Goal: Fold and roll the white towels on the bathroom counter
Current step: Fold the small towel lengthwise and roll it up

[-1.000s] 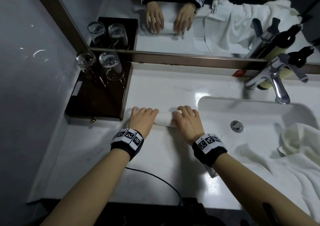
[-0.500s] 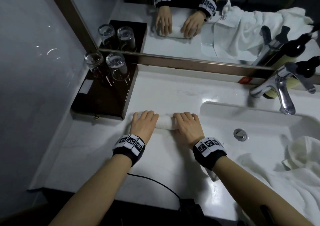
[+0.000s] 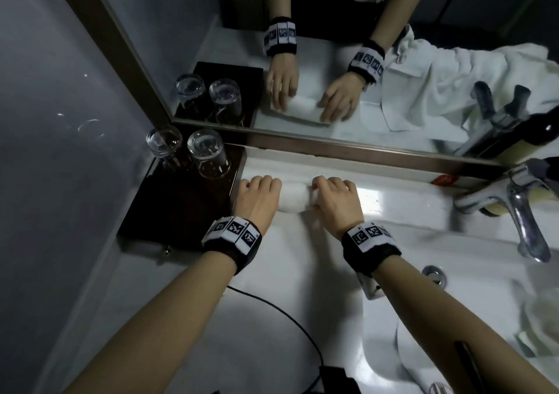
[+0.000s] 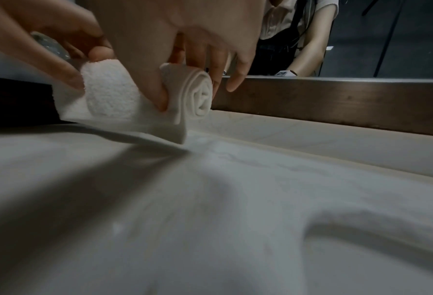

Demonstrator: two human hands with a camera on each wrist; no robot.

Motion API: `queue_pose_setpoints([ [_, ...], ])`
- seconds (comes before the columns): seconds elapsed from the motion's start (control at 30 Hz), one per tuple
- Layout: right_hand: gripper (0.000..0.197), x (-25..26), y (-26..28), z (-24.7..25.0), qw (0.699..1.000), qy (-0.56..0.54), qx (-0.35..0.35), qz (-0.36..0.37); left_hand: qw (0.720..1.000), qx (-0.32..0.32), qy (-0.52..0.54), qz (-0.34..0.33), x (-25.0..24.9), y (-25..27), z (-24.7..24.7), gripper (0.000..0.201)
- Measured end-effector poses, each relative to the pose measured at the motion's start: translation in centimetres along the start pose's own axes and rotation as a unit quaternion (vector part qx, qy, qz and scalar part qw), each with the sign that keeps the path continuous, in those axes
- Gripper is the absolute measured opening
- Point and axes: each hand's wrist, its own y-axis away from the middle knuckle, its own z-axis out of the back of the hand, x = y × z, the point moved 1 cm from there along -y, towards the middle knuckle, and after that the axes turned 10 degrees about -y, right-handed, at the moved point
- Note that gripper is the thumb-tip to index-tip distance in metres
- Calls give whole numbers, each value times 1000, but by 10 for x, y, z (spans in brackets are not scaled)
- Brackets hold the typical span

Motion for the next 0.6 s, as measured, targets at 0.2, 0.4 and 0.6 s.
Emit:
queue_pose_setpoints([
  [0.2, 44, -9, -49, -11, 1000, 16, 0, -4, 999, -42, -16, 17, 10, -41, -15, 12],
  [0.4, 40, -11, -65, -21, 1000, 17, 4, -25, 998, -46, -11, 43, 10, -60, -22, 18],
  [0.6, 38, -2, -72, -18, 999, 2, -41, 4, 998, -43, -11, 44, 22, -67, -18, 12],
])
